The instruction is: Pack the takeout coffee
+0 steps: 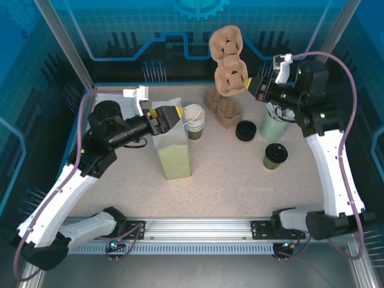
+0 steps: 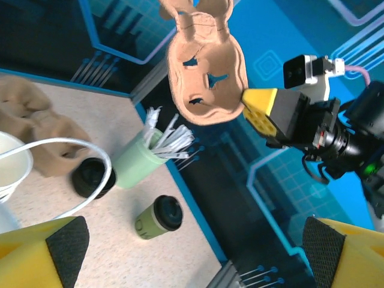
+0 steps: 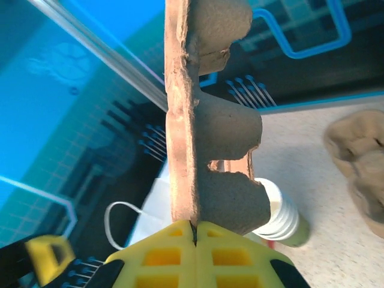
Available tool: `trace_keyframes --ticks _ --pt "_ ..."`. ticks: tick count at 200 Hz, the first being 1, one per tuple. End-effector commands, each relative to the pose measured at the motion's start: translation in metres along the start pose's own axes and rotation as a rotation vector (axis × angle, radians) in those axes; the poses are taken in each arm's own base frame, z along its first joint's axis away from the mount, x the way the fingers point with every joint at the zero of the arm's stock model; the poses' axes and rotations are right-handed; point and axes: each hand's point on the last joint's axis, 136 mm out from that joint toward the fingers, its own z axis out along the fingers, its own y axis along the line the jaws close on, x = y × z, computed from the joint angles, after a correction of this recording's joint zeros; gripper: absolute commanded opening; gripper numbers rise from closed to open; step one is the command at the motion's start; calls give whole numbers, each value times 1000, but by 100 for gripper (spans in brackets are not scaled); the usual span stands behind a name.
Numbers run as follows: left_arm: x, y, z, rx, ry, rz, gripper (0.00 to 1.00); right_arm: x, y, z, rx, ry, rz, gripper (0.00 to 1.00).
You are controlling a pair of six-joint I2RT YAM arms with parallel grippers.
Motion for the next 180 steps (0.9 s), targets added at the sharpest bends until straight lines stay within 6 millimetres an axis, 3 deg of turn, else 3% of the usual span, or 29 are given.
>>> trace_keyframes --ticks 1,26,63,120,180 --pt "-16 -35 9 168 -22 -6 96 -8 31 -12 -160 -54 64 0" --pt "-23 -49 23 238 2 -34 95 -2 54 -32 -234 -51 83 0" --pt "-34 -60 39 318 -1 -74 93 3 77 -48 -334 -35 142 0" --pt "-42 -70 47 374 -10 -82 81 15 94 -51 -377 14 155 0" --pt "-44 -76 54 399 -1 -84 61 32 102 -43 -397 76 158 0"
